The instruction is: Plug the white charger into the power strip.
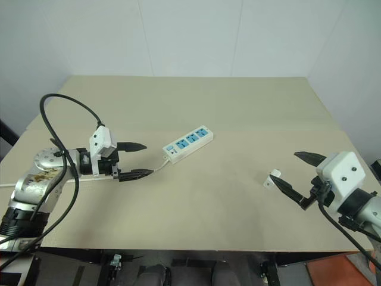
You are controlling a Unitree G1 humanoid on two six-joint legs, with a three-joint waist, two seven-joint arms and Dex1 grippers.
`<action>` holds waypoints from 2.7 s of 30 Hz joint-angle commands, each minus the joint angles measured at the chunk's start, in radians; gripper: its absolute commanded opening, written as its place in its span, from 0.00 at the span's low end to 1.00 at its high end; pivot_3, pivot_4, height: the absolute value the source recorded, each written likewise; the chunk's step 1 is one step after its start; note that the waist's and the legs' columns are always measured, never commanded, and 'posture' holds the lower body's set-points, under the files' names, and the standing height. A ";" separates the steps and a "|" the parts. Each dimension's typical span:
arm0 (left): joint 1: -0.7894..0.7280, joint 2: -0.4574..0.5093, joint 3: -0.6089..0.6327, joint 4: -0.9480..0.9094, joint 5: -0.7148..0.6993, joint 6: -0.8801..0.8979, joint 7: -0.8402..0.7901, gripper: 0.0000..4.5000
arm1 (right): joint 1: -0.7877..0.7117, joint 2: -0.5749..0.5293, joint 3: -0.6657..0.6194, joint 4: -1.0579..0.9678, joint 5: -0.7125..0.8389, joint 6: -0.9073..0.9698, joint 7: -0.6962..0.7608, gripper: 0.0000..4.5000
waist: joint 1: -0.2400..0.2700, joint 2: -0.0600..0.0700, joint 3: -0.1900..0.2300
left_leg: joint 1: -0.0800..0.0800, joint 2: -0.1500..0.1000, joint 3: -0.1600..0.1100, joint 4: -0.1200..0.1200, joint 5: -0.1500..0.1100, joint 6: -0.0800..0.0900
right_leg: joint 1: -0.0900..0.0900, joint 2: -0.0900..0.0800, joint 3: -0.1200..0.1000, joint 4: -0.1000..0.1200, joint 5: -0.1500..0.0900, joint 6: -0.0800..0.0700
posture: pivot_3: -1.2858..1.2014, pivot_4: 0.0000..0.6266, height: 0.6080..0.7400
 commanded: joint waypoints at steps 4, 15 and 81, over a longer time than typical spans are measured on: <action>0.028 0.023 0.046 -0.072 -0.017 0.024 0.026 0.99 | -0.020 -0.015 -0.004 0.008 0.005 -0.019 0.001 1.00 | -0.001 0.000 0.000 | 0.000 0.000 0.000 0.000 0.000 0.000 | 0.000 0.000 0.000 0.000 0.000 0.000 | 0.52 0.24 1.00; 0.034 0.025 0.041 -0.075 -0.008 0.031 0.047 0.99 | -0.023 -0.022 -0.005 0.009 0.004 -0.018 0.001 1.00 | -0.001 0.000 0.000 | 0.000 0.000 0.000 0.000 0.000 0.000 | 0.000 0.000 0.000 0.000 0.000 0.000 | 0.52 0.24 1.00; -0.447 -0.558 -0.009 1.306 0.386 -0.685 0.310 0.99 | 0.014 0.024 -0.016 -0.153 -0.004 0.012 -0.125 1.00 | 0.008 -0.001 -0.002 | 0.010 -0.004 -0.004 0.006 0.000 0.001 | 0.015 -0.002 -0.002 -0.001 0.001 0.004 | 0.52 0.24 1.00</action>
